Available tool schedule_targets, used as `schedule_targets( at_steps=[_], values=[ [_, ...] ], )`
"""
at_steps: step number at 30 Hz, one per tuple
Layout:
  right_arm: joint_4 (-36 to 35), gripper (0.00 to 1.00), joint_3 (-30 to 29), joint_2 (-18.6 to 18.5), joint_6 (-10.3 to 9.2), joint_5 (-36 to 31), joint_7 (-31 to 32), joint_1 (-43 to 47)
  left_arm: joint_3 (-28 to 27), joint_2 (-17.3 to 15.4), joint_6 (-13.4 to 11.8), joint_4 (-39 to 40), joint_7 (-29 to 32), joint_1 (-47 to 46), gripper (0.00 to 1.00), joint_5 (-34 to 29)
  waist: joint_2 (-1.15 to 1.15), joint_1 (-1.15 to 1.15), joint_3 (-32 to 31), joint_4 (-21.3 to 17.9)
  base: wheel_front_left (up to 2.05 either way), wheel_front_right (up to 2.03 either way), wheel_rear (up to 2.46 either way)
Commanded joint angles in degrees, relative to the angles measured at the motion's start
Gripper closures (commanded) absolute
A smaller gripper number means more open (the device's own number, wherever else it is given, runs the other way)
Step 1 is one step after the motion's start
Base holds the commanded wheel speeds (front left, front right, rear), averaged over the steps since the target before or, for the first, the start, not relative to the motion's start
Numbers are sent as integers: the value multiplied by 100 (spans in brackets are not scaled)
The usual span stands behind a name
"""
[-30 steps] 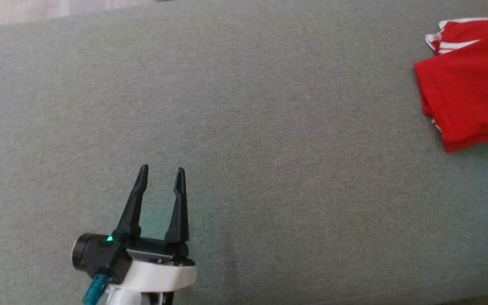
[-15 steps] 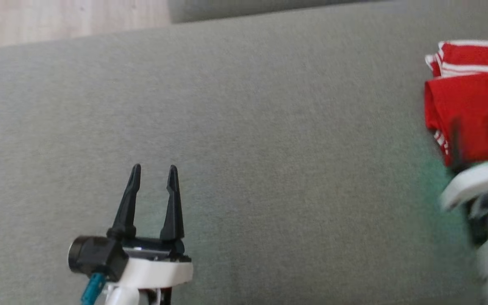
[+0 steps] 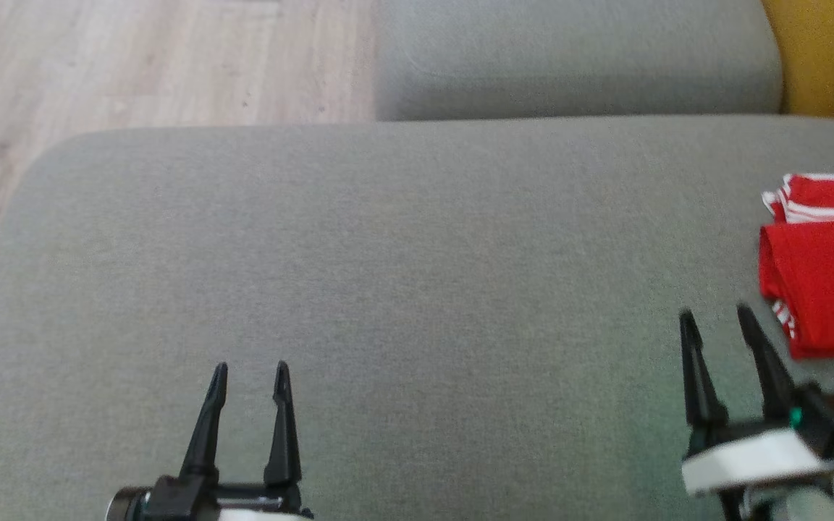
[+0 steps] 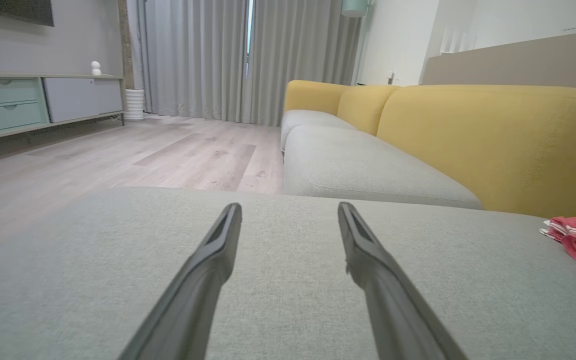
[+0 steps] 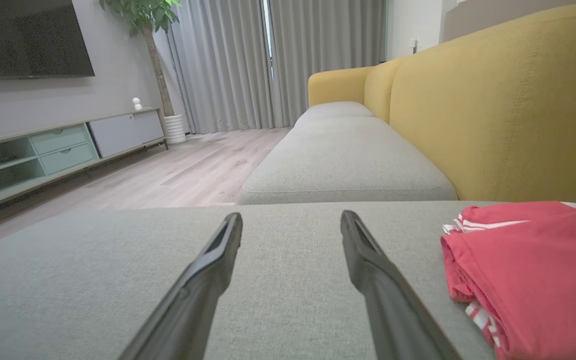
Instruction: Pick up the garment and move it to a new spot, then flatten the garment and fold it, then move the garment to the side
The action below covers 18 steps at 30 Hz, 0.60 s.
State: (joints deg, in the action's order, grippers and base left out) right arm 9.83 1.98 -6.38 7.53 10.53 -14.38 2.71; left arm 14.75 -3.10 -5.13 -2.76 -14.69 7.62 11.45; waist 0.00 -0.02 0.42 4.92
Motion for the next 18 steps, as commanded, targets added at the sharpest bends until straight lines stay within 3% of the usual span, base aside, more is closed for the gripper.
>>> schedule_targets(
  at_steps=[1,7,18],
  values=[
    [-243,0,79,-14,-4,31,-60,30,-205,23,-28,216,-30,-125,0,-46,0,2,-119,109,0,0,0],
    [-587,0,-34,112,-4,-4,-61,652,-290,23,-56,292,-30,78,0,-80,0,2,-218,140,0,0,0],
    [-631,0,-94,234,-4,-94,-62,751,-393,23,112,286,-30,258,0,-96,0,2,-392,80,0,0,0]
  ],
)
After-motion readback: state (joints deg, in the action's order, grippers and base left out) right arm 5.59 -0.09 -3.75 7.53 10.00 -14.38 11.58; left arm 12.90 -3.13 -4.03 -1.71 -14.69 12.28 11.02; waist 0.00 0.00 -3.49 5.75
